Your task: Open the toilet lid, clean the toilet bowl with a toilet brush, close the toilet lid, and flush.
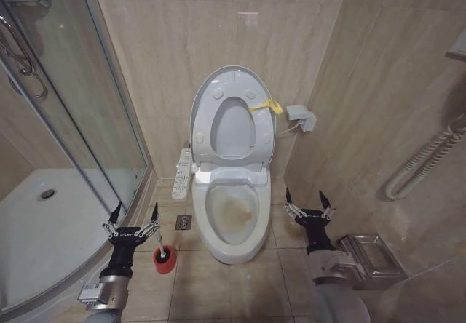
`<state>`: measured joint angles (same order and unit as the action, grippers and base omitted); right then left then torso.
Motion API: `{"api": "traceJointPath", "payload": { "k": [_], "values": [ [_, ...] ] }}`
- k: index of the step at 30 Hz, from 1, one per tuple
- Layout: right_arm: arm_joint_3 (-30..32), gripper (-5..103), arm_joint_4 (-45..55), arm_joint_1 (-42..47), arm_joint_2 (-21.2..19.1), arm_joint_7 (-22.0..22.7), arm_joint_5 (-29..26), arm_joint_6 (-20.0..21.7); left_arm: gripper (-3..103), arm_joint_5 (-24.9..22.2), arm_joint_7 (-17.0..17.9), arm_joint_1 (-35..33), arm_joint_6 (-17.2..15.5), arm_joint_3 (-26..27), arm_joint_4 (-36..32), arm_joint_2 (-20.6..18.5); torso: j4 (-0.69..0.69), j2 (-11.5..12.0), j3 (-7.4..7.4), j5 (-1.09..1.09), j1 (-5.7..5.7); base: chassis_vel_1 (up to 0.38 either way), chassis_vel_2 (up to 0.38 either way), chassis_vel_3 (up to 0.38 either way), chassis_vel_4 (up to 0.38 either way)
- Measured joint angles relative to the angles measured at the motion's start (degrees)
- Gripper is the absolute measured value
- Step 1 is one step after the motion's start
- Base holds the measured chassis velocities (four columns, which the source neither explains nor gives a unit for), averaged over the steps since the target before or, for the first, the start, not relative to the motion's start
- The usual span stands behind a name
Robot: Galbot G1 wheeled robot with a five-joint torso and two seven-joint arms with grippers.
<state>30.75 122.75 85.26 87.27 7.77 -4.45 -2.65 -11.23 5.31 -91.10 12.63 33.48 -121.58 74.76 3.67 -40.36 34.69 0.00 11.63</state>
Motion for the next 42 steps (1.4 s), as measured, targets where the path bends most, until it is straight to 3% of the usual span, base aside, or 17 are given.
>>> {"api": "traceJointPath", "payload": {
  "k": [42],
  "values": [
    [0.0, 100, 0.0, 0.0, 0.0, 0.0, 0.0, 0.0, 100, 0.0, 0.0, 0.0, 0.0, 0.0, 0.0, 0.0, 0.0, 0.0, 0.0, 0.0, 0.0, 0.0, 0.0, 0.0, 0.0]
  ]
}}
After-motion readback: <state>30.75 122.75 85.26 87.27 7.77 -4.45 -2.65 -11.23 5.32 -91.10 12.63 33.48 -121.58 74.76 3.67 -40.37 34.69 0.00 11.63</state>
